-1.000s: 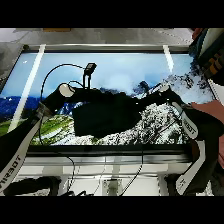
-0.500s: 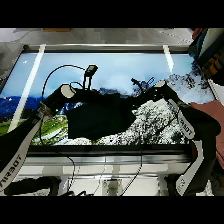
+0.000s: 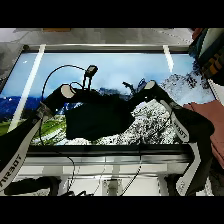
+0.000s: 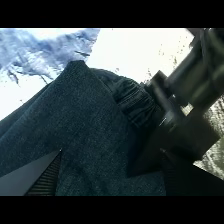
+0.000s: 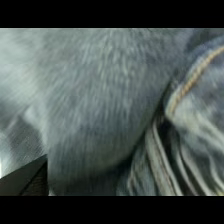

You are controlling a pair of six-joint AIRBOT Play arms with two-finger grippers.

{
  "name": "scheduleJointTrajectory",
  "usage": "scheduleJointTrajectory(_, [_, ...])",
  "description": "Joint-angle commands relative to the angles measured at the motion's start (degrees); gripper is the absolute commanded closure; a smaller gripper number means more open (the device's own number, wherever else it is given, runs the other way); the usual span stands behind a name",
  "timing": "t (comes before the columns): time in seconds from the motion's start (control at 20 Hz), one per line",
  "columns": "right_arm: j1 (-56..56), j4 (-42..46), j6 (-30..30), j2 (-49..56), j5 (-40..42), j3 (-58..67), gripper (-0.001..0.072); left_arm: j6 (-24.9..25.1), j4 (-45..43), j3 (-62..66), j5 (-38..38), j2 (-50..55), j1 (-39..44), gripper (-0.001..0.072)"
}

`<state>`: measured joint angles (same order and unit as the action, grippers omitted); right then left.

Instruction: Fold the clothes and pants, and hang the long-sleeved shirts on hangers.

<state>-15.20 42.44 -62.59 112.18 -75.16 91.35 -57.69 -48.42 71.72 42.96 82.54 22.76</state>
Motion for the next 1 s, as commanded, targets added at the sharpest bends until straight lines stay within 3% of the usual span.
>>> scheduleJointTrajectory(0.0, [-6.12, 6.97, -3.87, -0.02, 12.90, 0.09, 0.0082, 0.02, -1.53, 0.02, -0.04, -0.09, -2.10, 0.0007])
scheduleJointTrajectory(0.05, [-7.56, 7.43, -3.87, -0.02, 15.02, 0.09, 0.0370, 0.00, -2.54, 0.02, -0.02, -0.26, -3.39, 0.0007])
scheduleJointTrajectory(0.1, [-8.37, 7.52, -3.91, -0.02, 16.17, 0.09, 0.0708, 0.00, -3.43, 0.02, 0.00, -0.57, -4.70, 0.0006])
scheduleJointTrajectory(0.3, [-6.71, 7.87, -5.97, -0.50, 12.52, 3.02, 0.0698, 0.02, -4.90, 0.02, 0.00, -6.14, -11.17, 0.0016])
scheduleJointTrajectory(0.45, [-0.07, 9.11, -11.78, -4.17, 5.68, 6.56, 0.0698, 0.02, -12.24, 0.02, 0.04, -13.94, -14.93, 0.0141])
scheduleJointTrajectory(0.55, [6.19, 9.49, -14.60, -8.48, 1.53, 8.28, 0.0697, 0.02, -18.58, 0.02, 0.02, -20.35, -16.41, 0.0143])
scheduleJointTrajectory(0.6, [9.55, 9.68, -16.04, -11.10, 0.04, 8.72, 0.0697, 0.02, -21.68, 0.02, 0.02, -23.32, -16.83, 0.0185])
scheduleJointTrajectory(0.75, [21.16, 11.41, -19.98, -20.57, -4.24, 8.94, 0.0697, 0.02, -31.06, 0.02, 0.02, -31.58, -17.16, 0.0461])
scheduleJointTrajectory(0.8, [25.09, 12.68, -21.53, -23.61, -5.31, 8.94, 0.0697, 0.02, -32.22, 0.02, 0.02, -33.97, -17.16, 0.0515])
scheduleJointTrajectory(0.95, [37.31, 17.38, -26.64, -32.48, -7.43, 8.94, 0.0697, 0.02, -32.59, 0.02, 0.02, -39.17, -17.16, 0.0515])
